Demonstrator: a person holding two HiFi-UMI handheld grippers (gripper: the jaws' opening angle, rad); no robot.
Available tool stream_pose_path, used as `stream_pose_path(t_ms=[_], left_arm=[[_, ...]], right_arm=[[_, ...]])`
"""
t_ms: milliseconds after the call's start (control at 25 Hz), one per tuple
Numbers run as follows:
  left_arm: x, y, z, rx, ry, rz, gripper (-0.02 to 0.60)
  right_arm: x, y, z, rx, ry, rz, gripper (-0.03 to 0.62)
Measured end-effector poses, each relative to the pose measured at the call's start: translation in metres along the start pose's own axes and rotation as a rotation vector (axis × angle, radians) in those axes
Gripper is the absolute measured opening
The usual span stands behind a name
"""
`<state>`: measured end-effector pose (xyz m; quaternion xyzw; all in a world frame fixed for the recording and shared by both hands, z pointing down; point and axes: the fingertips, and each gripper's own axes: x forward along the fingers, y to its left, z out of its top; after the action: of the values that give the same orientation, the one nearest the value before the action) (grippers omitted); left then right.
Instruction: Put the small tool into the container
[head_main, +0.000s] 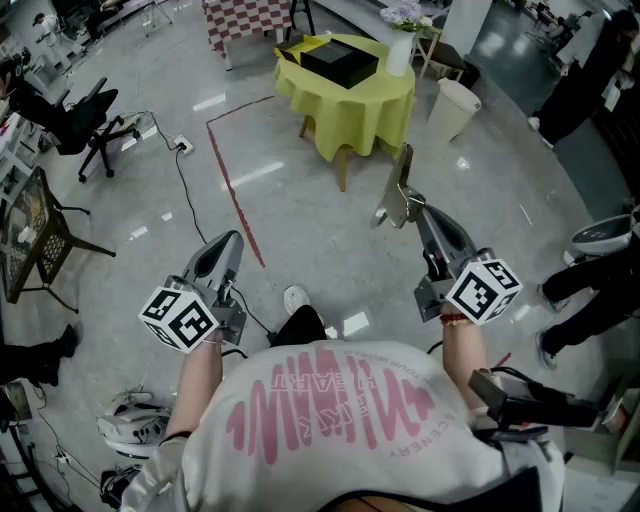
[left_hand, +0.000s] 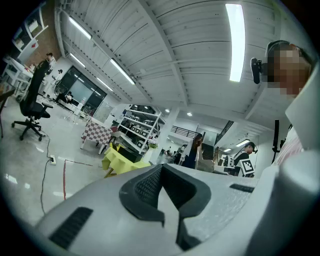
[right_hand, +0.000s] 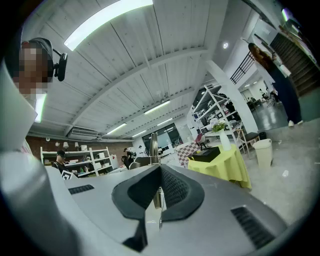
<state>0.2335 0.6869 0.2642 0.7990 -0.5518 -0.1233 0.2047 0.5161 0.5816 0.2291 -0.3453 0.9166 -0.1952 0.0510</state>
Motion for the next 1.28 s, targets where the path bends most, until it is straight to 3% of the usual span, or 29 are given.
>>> stream_pose_path(t_ms=[360, 640, 920, 1120, 1280], left_arm=[[-0.001, -0.004, -0.001, -0.004, -0.002, 0.010, 0.006], [0.015, 0.023, 0.006, -0.021, -0.003, 0.018, 0.006], [0.066, 0.100, 0.050, -0.035, -0.021, 0.034, 0.006], [0.104, 0.161, 0.103, -0.058, -0.054, 0.026, 0.006], [0.136, 0.197, 0.151, 0.005, -0.073, 0.001, 0.006]], right_arm=[[0.002, -0.008, -0.006, 0.010, 0.014, -0.006, 0.008], [0.036, -0.019, -0.011, 0.008, 0.031, -0.013, 0.008], [0.130, -0.043, 0.009, 0.026, 0.031, -0.012, 0.007], [0.202, -0.058, 0.035, 0.030, 0.017, -0.050, 0.008], [0.256, -0.059, 0.060, 0.023, -0.026, -0.056, 0.008]])
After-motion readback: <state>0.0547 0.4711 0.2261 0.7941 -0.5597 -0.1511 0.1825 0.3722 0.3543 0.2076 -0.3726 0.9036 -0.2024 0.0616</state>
